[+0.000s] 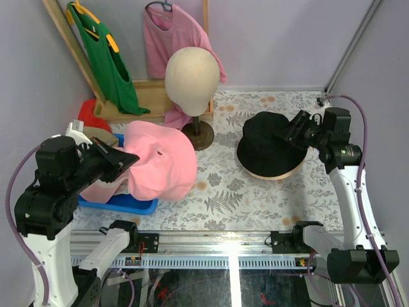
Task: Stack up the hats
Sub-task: Pick up the hat from the bin.
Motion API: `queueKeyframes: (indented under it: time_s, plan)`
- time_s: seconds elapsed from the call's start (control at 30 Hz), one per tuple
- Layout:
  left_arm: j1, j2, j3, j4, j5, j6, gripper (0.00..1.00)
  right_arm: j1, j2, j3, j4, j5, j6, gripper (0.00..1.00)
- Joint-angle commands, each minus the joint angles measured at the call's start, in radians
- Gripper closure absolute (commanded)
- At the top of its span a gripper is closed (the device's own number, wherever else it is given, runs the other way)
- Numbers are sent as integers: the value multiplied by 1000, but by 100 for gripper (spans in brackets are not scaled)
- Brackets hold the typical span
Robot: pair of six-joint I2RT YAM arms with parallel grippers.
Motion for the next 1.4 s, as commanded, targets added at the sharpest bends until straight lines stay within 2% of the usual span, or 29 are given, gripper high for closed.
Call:
queueKeyframes:
  time_s: [0.0,0.2,0.43,0.6,0.73,0.97,1.1,1.2,1.37]
  plan:
    - [5,-43,-36,202,207,-33,100,4,-49,72,-2,75,43,52]
    - [40,-86,-92,375,338,-114,100,4,-77,123,-52,161,55,51]
    - [221,-21,-51,513,555,-113,100,3,-83,140,-68,208,74,51]
    - [255,34,-35,671,569,-160,100,4,-61,172,-74,209,79,51]
    - [254,148,103,806,539,-227,100,3,-42,210,-95,226,66,51]
    - [255,416,559,986,545,-443,100,4,-17,294,-137,252,50,52]
    - [250,507,644,1129,533,-552,100,4,-14,310,-144,268,58,52]
    - [189,556,663,1185,498,-542,100,3,-11,310,-136,264,80,52]
    - [-160,652,663,1153,348,-351,100,4,-5,323,-141,270,95,52]
